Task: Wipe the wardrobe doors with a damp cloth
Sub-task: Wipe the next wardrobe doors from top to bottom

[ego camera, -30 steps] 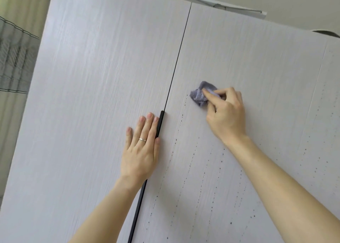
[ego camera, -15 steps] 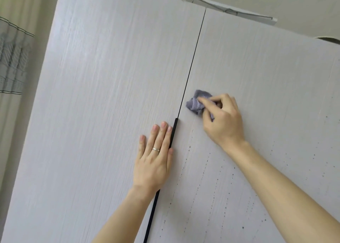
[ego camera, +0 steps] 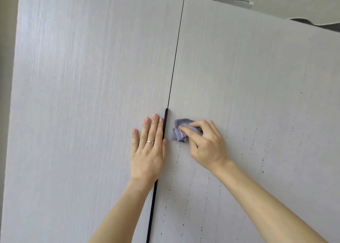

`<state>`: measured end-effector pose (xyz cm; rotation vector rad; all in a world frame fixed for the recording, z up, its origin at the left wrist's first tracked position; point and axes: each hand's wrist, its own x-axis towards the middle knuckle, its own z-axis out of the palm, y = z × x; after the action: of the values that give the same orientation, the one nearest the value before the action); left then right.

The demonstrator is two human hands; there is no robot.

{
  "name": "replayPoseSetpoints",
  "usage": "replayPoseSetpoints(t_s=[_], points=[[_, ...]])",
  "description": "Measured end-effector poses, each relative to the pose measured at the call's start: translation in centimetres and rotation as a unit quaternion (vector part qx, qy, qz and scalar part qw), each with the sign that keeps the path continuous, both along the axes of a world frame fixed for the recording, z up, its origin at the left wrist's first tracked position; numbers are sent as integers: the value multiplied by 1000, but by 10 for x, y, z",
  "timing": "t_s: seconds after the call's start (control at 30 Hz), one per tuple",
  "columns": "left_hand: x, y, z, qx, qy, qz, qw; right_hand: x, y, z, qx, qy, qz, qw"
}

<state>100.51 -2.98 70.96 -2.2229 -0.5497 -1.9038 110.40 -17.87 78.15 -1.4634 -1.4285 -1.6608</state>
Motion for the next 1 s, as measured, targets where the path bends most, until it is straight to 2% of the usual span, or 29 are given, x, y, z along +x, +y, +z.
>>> replayPoseSetpoints(t_s=[0.03, 0.13, 0.2, 0.33, 0.47, 0.57, 0.7, 0.77, 0.87, 1.0], points=[[0, 0, -1, -1, 0, -1, 1000, 2, -1, 16, 10, 11, -3, 1000], [1, 1, 0, 3, 1, -8, 1000, 8, -6, 71, 131, 102, -7, 986], [1, 1, 0, 6, -2, -9, 1000, 12, -6, 79, 158, 119, 1, 980], [3, 0, 0, -7, -6, -18, 1000, 17, -6, 19, 159, 93, 5, 983], [1, -1, 0, -10, -5, -29, 1000, 27, -24, -39, 79, 61, 0, 995], [0, -3, -1, -12, -6, -29, 999, 31, -35, -21, 52, 51, -5, 997], [0, -3, -2, -4, -12, -19, 1000, 46, -50, 52, 170, 117, -3, 978], [1, -4, -2, -4, -18, -15, 1000, 54, -57, 68, 189, 127, 0, 974], [3, -5, -2, -8, -23, -10, 1000, 63, -62, 50, 185, 109, -1, 977], [5, -7, -3, -23, -26, -5, 999, 76, -69, -19, 169, 88, 7, 982]])
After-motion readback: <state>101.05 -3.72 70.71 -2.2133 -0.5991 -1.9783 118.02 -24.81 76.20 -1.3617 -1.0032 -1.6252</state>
